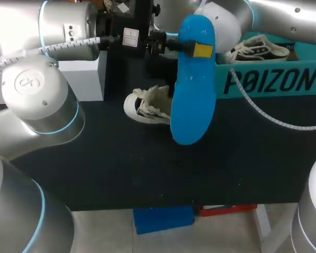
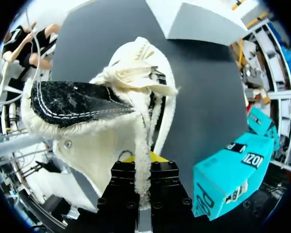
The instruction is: Take the shoe out of the shoebox, open the shoe tongue, remove and reinsert the insole, then place the shoe into the shoebox
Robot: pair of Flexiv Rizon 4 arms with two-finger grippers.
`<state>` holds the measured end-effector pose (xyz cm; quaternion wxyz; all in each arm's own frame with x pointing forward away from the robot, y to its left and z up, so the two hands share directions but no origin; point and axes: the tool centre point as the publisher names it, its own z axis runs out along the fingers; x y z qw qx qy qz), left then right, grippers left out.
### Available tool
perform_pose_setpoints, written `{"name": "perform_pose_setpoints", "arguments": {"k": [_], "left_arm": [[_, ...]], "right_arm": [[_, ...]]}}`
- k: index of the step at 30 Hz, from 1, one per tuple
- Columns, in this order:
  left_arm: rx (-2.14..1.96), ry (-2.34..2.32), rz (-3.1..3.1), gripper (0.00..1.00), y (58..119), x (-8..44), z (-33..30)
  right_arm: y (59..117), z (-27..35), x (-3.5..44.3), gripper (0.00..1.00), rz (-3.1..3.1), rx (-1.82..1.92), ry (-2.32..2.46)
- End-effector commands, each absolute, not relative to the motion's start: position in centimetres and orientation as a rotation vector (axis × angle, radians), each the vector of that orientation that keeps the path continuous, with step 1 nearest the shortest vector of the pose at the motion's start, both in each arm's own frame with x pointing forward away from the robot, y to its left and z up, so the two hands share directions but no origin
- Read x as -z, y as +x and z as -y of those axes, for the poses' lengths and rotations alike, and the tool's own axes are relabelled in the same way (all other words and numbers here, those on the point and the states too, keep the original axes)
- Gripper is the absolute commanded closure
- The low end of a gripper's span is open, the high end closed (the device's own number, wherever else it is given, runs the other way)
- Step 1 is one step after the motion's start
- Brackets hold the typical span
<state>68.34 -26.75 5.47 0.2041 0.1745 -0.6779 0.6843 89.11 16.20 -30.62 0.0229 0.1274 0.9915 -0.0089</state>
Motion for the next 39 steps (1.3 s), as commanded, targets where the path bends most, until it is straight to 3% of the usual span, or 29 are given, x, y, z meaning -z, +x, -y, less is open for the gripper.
{"name": "perform_pose_setpoints", "arguments": {"k": [1,13,39], "left_arm": [[-1.907,0.493,1.894,1.00,68.2,-5.5,26.8],[-1.907,0.493,1.894,1.00,68.2,-5.5,26.8],[-1.907,0.493,1.894,1.00,68.2,-5.5,26.8]], "right_arm": [[88.1,-14.0,27.4,1.00,-2.686,-0.016,1.425],[87.7,-13.2,28.6,1.00,-2.224,-0.003,2.061],[87.6,-13.3,34.1,1.00,-2.092,0.014,2.298]]}}
